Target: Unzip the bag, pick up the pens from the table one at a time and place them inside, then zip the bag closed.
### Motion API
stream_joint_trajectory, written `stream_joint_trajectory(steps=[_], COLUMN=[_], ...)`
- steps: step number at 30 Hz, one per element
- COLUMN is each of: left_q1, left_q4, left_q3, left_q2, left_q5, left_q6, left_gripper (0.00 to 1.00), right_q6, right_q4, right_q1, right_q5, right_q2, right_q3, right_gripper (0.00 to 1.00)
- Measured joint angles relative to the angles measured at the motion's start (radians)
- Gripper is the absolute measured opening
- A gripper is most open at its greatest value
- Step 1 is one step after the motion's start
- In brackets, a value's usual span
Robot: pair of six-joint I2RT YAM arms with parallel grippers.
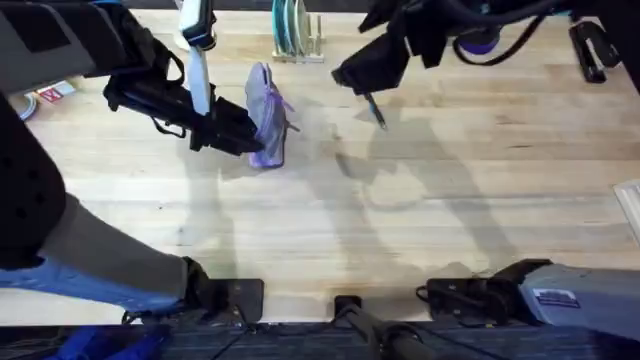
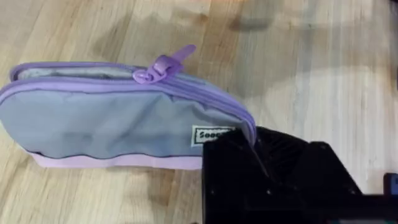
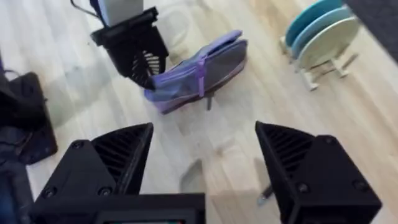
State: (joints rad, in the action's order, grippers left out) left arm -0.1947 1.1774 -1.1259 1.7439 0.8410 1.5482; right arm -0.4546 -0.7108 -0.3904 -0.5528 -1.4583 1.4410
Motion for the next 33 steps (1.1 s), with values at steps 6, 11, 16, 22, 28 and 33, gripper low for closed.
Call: stream_joint_trajectory(steps=[6, 11, 16, 22, 28, 33], left_q1=[0.000, 0.000, 0.000, 0.000, 0.000, 0.000], left_q4=[0.000, 0.000, -0.001, -0.001, -0.002, -0.002], left_q3=[0.000, 0.000, 0.000, 0.000, 0.000, 0.000], left_q2=[0.000, 0.000, 0.000, 0.000, 0.000, 0.000], left_q5=[0.000, 0.000, 0.001, 0.001, 0.001, 0.001], left_q6=[0.000, 0.000, 0.000, 0.000, 0.000, 0.000], left_gripper=[0.043, 0.043, 0.042, 0.043, 0.043, 0.043], right_q6=[-0.011, -0.014, -0.017, -0.018, -0.018, -0.018], right_q4=[0.005, 0.052, 0.056, 0.060, 0.078, 0.107], right_q1=[-0.002, -0.002, -0.002, -0.003, -0.041, -0.074], right_q5=[-0.039, -0.043, -0.046, -0.047, -0.047, -0.047], right_q2=[-0.093, -0.134, -0.135, -0.155, -0.205, -0.255], right_q3=[0.000, 0.000, 0.000, 0.000, 0.000, 0.000], right_gripper=[0.996, 0.996, 0.996, 0.997, 0.996, 0.996])
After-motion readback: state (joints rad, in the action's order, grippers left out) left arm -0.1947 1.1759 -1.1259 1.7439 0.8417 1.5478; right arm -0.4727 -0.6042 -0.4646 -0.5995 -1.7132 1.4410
